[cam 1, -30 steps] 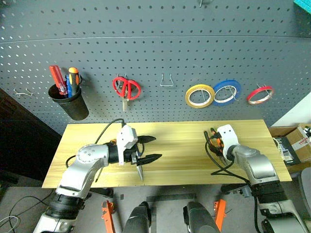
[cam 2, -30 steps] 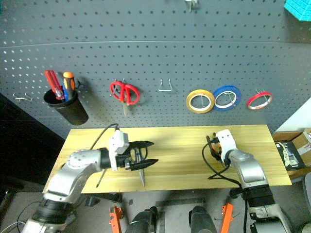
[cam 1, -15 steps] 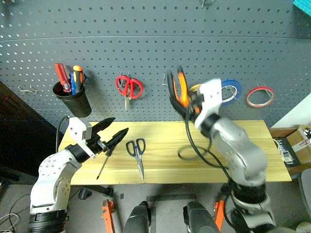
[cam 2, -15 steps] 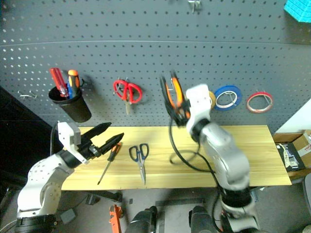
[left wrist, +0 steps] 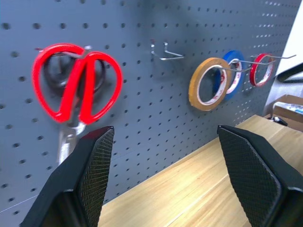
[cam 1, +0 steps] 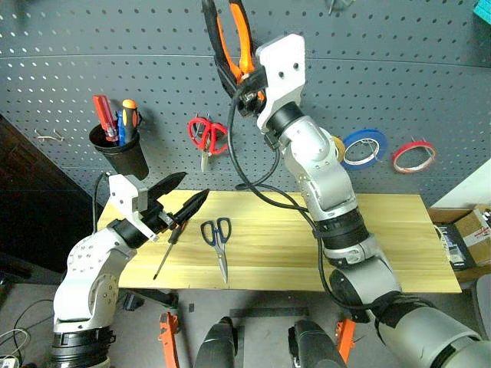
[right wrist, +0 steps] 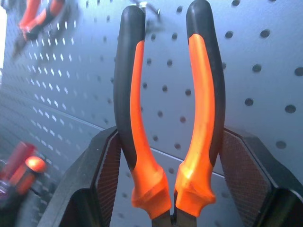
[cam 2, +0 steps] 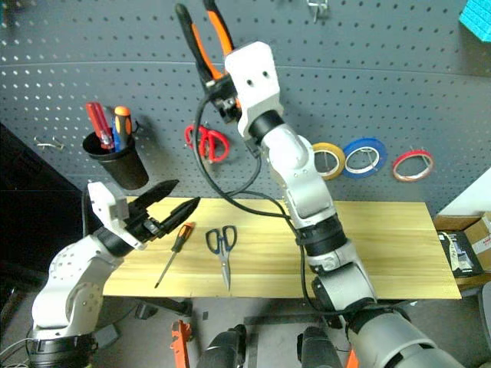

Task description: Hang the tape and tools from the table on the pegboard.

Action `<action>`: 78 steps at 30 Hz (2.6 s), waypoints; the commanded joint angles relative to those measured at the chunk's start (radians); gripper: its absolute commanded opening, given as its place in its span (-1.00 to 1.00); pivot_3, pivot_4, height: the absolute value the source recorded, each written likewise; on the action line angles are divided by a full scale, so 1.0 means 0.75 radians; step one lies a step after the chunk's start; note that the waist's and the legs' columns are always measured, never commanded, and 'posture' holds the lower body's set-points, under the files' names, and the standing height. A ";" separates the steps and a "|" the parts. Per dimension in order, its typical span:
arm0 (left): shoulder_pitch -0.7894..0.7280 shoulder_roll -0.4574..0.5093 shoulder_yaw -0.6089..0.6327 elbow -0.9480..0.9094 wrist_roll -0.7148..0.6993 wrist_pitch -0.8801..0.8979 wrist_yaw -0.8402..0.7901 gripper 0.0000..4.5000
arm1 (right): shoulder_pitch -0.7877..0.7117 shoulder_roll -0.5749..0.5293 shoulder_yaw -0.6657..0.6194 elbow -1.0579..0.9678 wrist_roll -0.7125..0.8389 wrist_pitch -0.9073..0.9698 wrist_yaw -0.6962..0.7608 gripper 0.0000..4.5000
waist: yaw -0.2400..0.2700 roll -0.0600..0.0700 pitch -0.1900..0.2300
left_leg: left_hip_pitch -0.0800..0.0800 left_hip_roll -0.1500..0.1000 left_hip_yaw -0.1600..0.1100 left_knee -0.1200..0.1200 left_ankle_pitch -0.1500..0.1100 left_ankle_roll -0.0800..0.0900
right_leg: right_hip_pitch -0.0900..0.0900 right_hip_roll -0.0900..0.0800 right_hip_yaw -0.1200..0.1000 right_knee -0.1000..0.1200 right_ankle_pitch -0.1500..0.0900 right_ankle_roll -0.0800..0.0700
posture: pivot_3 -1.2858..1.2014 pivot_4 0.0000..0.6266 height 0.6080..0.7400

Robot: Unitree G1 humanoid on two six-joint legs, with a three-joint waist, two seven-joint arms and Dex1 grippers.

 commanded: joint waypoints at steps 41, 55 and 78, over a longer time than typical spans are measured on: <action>-0.228 -0.110 -0.129 0.174 0.240 -0.044 0.297 0.64 | 0.224 -0.114 -0.085 -0.003 0.001 0.312 0.045 0.99 | 0.020 0.000 0.000 | 0.000 -0.001 -0.001 0.001 0.006 -0.008 | 0.001 0.000 0.001 0.001 0.005 -0.003 | 0.03 -0.41 1.00; -0.066 -0.175 -0.255 0.021 0.328 0.482 0.586 0.64 | 0.749 -0.447 -0.074 -1.069 0.514 1.044 0.505 0.99 | 0.004 -0.001 0.001 | -0.003 -0.001 -0.001 0.000 0.006 -0.007 | 0.000 0.000 0.001 -0.003 0.005 -0.002 | 0.01 -0.34 1.00; -0.291 -0.792 -0.199 0.441 0.678 1.047 1.421 0.64 | 0.916 -0.817 0.033 -1.313 0.718 1.317 0.603 0.99 | 0.007 -0.008 0.005 | -0.009 -0.002 0.000 0.002 0.008 -0.004 | 0.001 -0.001 0.000 -0.017 0.006 0.013 | -0.04 -0.31 1.00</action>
